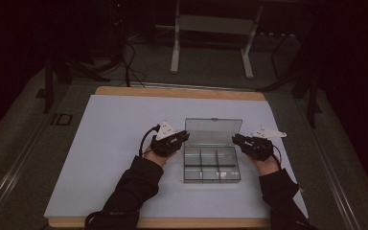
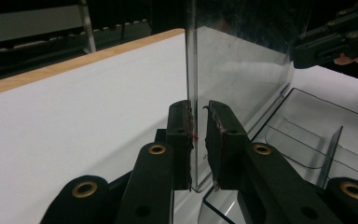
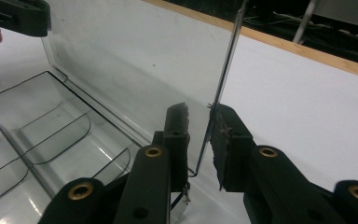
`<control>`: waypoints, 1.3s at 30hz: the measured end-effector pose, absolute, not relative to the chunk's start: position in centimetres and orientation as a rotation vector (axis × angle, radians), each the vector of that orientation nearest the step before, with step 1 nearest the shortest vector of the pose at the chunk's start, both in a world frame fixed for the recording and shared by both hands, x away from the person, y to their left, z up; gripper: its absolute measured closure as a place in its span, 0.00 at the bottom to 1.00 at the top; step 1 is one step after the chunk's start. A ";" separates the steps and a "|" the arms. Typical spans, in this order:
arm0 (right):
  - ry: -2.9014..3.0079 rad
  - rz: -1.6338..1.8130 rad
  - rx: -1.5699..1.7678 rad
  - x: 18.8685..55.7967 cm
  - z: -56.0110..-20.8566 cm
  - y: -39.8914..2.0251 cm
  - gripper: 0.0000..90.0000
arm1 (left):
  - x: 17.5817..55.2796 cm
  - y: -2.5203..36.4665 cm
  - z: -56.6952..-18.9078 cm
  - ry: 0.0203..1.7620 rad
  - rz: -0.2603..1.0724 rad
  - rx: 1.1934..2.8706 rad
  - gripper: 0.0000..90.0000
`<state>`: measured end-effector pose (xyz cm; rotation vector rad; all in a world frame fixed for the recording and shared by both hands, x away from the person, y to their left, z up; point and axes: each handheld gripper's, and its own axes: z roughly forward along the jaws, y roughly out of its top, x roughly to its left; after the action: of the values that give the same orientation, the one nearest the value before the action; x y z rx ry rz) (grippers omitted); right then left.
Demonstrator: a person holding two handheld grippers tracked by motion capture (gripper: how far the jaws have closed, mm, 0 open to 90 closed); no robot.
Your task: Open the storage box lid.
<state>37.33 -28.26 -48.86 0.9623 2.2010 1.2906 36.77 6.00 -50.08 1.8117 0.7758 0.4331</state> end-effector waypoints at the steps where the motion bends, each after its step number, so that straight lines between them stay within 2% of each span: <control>1: 2.201 1.291 0.962 37.3 -48.9 -28.3 0.85 | 36.8 6.0 -50.1 0.776 0.433 1.812 0.90; 13: 2.184 1.253 1.024 38.2 -49.1 -27.5 0.80 | 38.0 5.8 -50.6 0.822 0.399 1.798 0.83; 22: 2.187 1.252 1.074 38.7 -49.6 -27.2 0.72 | 38.7 5.5 -51.2 0.856 0.358 1.794 0.77; 25: 2.189 1.253 1.088 38.8 -49.9 -27.1 0.70 | 38.7 5.2 -51.4 0.861 0.363 1.805 0.71; 31: 2.203 1.248 1.105 38.8 -50.3 -26.9 0.66 | 38.9 5.0 -51.7 0.885 0.351 1.804 0.69; 39: 2.218 1.257 1.144 39.0 -50.7 -26.9 0.61 | 39.2 4.2 -52.2 0.917 0.342 1.848 0.57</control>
<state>39.02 -26.92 -50.71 1.1443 2.2178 1.2570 39.17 4.20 -52.18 1.8481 0.9172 0.3420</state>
